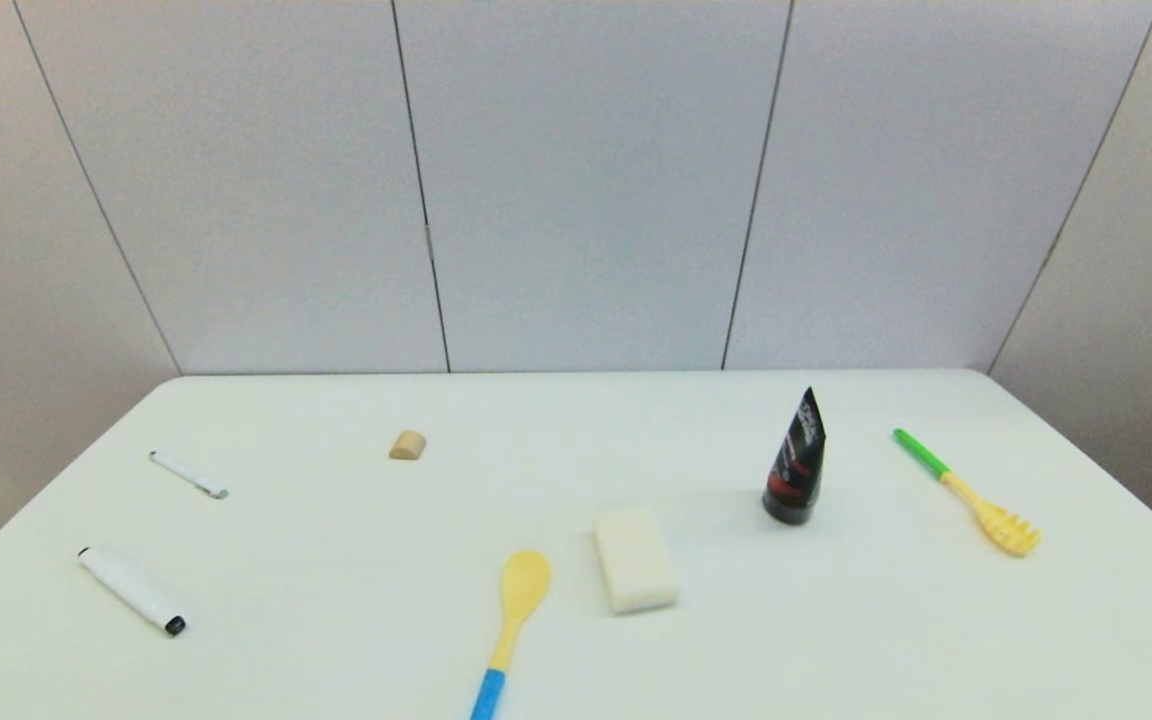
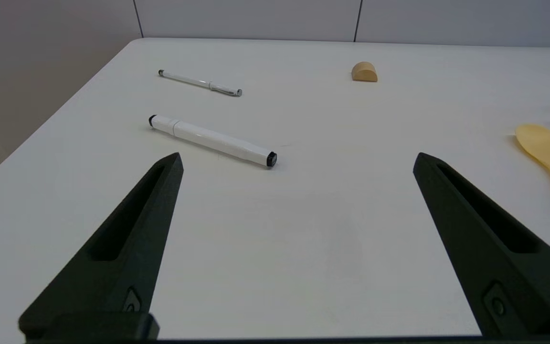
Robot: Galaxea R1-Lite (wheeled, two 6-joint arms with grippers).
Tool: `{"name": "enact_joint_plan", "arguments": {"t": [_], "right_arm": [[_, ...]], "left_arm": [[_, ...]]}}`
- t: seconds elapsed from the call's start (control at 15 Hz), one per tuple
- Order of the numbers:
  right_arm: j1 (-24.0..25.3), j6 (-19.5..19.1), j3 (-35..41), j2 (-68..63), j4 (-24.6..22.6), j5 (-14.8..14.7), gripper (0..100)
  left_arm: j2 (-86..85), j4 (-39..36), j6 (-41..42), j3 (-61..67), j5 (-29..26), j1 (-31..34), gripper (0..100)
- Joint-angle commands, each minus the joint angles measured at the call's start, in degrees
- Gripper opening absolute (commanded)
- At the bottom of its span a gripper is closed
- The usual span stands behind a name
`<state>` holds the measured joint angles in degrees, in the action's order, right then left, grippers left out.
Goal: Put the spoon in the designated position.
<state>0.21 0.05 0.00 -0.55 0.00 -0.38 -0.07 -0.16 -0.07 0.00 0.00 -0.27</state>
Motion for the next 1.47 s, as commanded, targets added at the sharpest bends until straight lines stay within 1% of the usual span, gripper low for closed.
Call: {"name": "enact_joint_plan", "arguments": {"t": [0.07, 0.2, 0.27, 0.4, 0.47, 0.53, 0.67, 0.73, 0.87, 0.93, 1.0, 1.07, 1.27, 1.33, 1.47], "right_arm": [[0.06, -0.58, -0.09, -3.49, -0.44, 0.11, 100], [0.06, -0.58, -2.46, -6.48, -2.11, 0.99, 100], [0.14, -0.58, -4.13, -7.54, -2.29, 2.05, 100], [0.76, -0.75, -8.96, -11.05, -2.20, 5.65, 100], [1.99, -0.49, -12.57, -14.04, -2.20, 7.50, 100], [4.19, -0.14, -15.64, -16.85, -2.11, 8.46, 100], [11.22, 0.04, -21.01, -21.34, -1.14, 9.69, 100], [14.82, -0.05, -22.94, -23.80, -1.14, 11.36, 100], [21.85, -0.05, -26.02, -28.98, -1.05, 16.11, 100], [25.63, -0.40, -26.89, -31.97, -1.14, 17.34, 100], [29.76, -0.22, -28.56, -36.01, -1.49, 17.43, 100], [32.75, 0.04, -30.67, -40.14, -1.14, 17.43, 100], [38.29, 0.13, -35.68, -51.04, -1.93, 17.25, 100], [39.43, 0.13, -37.35, -54.03, -1.93, 17.34, 100], [43.56, 0.04, -39.64, -58.51, -1.49, 17.08, 100]], "left_arm": [[0.07, -0.02, -0.01, 0.00, 0.00, 0.00, 100], [0.07, -0.02, -0.01, 0.00, 0.00, 0.00, 100], [0.07, -0.02, -0.01, 0.00, 0.00, 0.00, 100], [0.07, -0.02, -0.01, 0.00, 0.00, 0.00, 100], [0.07, -0.02, -0.01, 0.00, 0.00, 0.00, 100], [0.07, -0.02, -0.01, 0.00, 0.00, 0.00, 100], [0.07, -0.02, -0.01, 0.00, 0.00, 0.00, 100], [0.07, -0.02, -0.01, 0.00, 0.00, 0.00, 100], [0.07, -0.02, -0.01, 0.00, 0.00, 0.00, 100], [0.07, -0.02, -0.01, 0.00, 0.00, 0.00, 100], [0.07, -0.02, -0.01, 0.00, 0.00, 0.00, 100], [0.07, -0.02, -0.01, 0.00, 0.00, 0.00, 100], [0.07, -0.02, -0.01, 0.00, 0.00, 0.00, 100], [0.07, -0.02, -0.01, 0.00, 0.00, 0.00, 100], [0.07, -0.02, -0.01, 0.00, 0.00, 0.00, 100]]}}
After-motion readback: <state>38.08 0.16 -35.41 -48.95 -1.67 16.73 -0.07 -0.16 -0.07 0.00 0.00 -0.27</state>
